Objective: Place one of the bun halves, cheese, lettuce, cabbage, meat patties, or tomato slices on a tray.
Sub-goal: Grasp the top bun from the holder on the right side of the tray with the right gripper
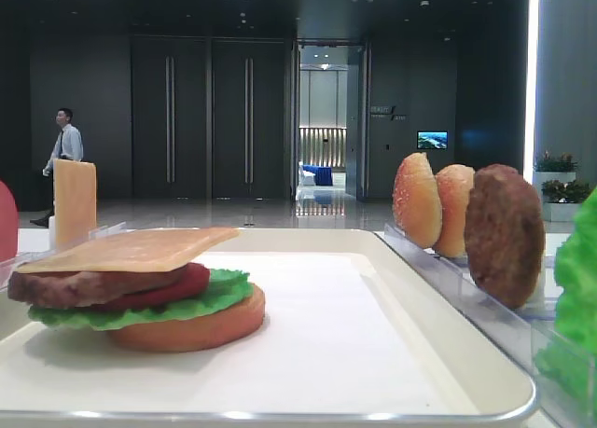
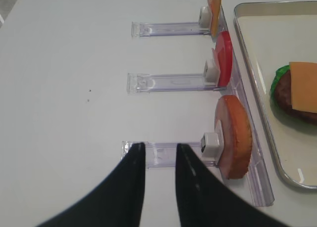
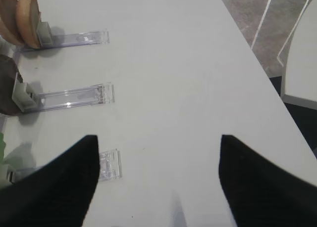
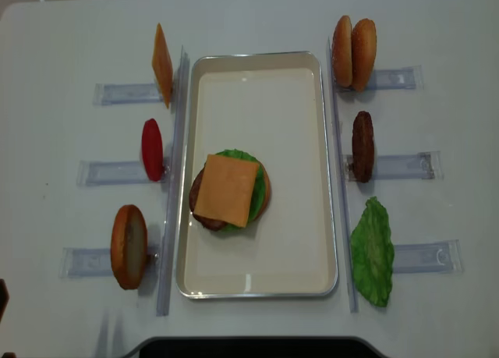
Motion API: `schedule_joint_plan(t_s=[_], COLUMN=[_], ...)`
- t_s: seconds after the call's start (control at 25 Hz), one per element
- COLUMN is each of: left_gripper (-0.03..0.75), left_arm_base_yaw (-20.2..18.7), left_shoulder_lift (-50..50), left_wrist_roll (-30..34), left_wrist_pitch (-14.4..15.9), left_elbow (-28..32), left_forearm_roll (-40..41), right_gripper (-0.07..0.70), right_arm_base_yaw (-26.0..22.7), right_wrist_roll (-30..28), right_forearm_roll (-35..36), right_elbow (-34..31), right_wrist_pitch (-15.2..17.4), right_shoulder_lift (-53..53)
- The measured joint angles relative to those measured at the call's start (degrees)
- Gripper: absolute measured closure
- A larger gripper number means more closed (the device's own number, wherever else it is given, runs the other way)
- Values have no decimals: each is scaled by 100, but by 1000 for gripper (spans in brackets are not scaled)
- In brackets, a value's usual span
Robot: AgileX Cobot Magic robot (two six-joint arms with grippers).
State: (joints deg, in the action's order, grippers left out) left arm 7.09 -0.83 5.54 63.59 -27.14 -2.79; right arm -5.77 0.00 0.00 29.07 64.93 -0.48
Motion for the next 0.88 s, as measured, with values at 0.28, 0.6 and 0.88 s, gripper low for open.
schedule_joint_plan(t_s=[0.28,0.6,0.88], left_gripper=[556,556,556], left_arm_base_yaw=[0,0,0], left_shoulder_lift=[0,0,0], left_wrist_roll=[0,0,0], left_wrist_pitch=[0,0,0], left_elbow=[0,0,0], left_forearm_roll=[0,0,0], right_gripper=[149,181,196], right_arm_base_yaw=[0,0,0], right_wrist_roll=[0,0,0], right_forearm_roll=[0,0,120], right_elbow=[0,0,230], right_wrist_pitch=[0,0,-362], right_shoulder_lift=[0,0,1589])
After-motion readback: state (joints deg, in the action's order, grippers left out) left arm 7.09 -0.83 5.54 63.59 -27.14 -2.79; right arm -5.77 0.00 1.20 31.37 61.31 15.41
